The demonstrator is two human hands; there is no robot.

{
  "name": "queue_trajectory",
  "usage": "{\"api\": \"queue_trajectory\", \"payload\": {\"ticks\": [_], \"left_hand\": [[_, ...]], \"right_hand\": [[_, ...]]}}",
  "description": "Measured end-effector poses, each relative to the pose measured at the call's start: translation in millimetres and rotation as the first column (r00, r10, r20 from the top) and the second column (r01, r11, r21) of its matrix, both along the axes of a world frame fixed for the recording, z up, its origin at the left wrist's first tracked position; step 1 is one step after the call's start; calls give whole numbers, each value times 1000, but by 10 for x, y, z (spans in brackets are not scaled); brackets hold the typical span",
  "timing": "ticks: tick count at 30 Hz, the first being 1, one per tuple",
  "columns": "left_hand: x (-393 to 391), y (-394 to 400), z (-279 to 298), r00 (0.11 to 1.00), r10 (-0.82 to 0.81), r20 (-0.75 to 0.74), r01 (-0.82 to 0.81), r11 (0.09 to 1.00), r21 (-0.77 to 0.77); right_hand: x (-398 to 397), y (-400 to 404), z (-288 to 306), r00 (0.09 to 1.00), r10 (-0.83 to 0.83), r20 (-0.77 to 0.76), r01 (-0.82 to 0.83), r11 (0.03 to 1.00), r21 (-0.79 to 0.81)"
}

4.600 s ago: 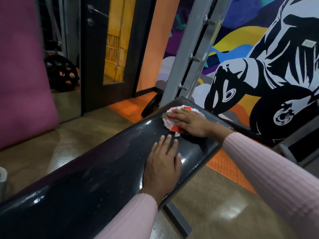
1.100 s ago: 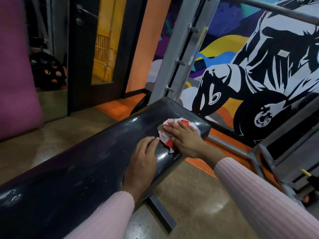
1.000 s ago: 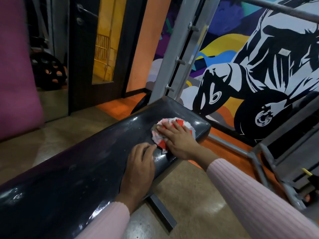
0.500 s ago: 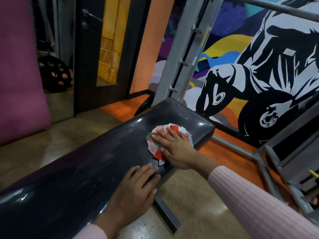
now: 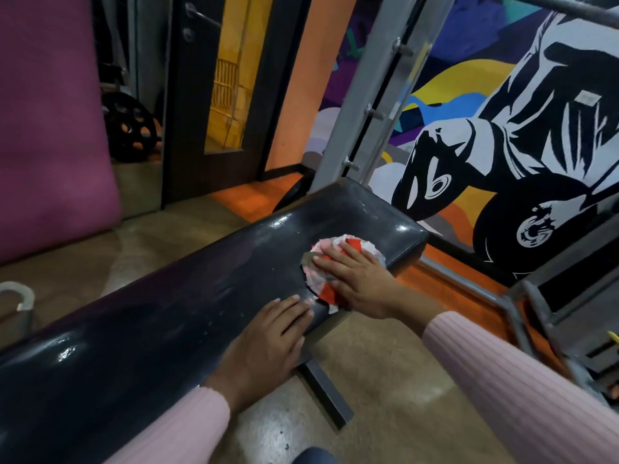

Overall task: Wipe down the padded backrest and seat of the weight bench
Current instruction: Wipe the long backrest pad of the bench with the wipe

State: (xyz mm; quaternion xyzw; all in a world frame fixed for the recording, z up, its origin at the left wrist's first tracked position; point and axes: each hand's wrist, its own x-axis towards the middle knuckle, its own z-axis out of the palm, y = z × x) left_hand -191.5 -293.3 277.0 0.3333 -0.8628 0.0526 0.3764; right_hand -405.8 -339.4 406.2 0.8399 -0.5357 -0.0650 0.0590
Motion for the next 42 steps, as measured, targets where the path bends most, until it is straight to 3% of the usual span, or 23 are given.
{"api": "queue_trajectory", "payload": {"ticks": [7, 14, 21, 28, 36, 42], "left_hand": [[-15, 20, -3, 1000, 21, 12, -20, 998, -65], [-7, 30, -2, 1000, 24, 3, -24, 996, -82], [-32, -2, -70, 998, 8, -64, -12, 999, -53], [-18, 2, -49, 998, 12, -62, -15, 998, -55], [-26, -11, -67, 997, 13, -70, -17, 998, -59], [-1, 5, -50, 995, 16, -101, -21, 998, -52]], "right_hand": [[29, -271, 129, 972, -234, -12, 233, 972, -17], [-21, 171, 10, 999, 2, -39, -1, 1000, 19], [82, -246, 60, 977, -213, -9, 212, 977, -23], [48, 179, -56, 999, 3, -32, -3, 1000, -8], [319, -215, -16, 980, -198, -7, 198, 980, -18], [167, 184, -134, 999, 31, -6, -31, 999, -32]]}}
